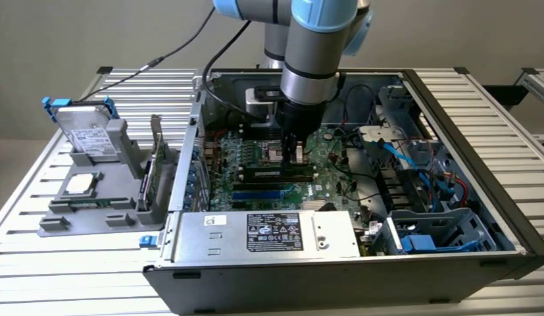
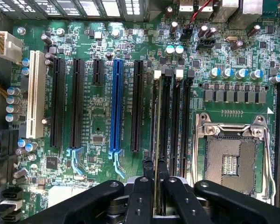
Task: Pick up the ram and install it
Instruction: 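Pick up the ram and move it above insertion slot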
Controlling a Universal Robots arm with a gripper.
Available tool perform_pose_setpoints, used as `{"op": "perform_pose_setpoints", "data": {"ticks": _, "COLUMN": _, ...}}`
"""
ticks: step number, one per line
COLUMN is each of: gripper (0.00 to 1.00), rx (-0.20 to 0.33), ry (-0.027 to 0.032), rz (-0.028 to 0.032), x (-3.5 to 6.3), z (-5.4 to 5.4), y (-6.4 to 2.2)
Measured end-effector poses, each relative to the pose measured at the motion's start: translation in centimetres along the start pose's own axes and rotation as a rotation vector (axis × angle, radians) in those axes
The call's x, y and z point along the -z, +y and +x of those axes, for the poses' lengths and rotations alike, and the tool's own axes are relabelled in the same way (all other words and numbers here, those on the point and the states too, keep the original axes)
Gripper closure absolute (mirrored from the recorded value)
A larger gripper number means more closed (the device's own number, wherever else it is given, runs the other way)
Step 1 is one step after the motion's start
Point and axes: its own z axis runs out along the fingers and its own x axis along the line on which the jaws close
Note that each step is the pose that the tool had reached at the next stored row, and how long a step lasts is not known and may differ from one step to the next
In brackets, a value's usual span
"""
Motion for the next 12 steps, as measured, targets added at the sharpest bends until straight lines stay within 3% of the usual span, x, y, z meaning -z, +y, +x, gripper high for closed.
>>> {"op": "perform_pose_setpoints", "data": {"ticks": 5, "gripper": 0.86, "rx": -0.003, "ry": -0.0005, "rz": -0.0004, "x": -0.01, "z": 0.0, "y": 0.0}}
{"op": "perform_pose_setpoints", "data": {"ticks": 12, "gripper": 0.86, "rx": -0.004, "ry": -0.0012, "rz": -0.0115, "x": 0.02, "z": 0.0, "y": -0.05}}
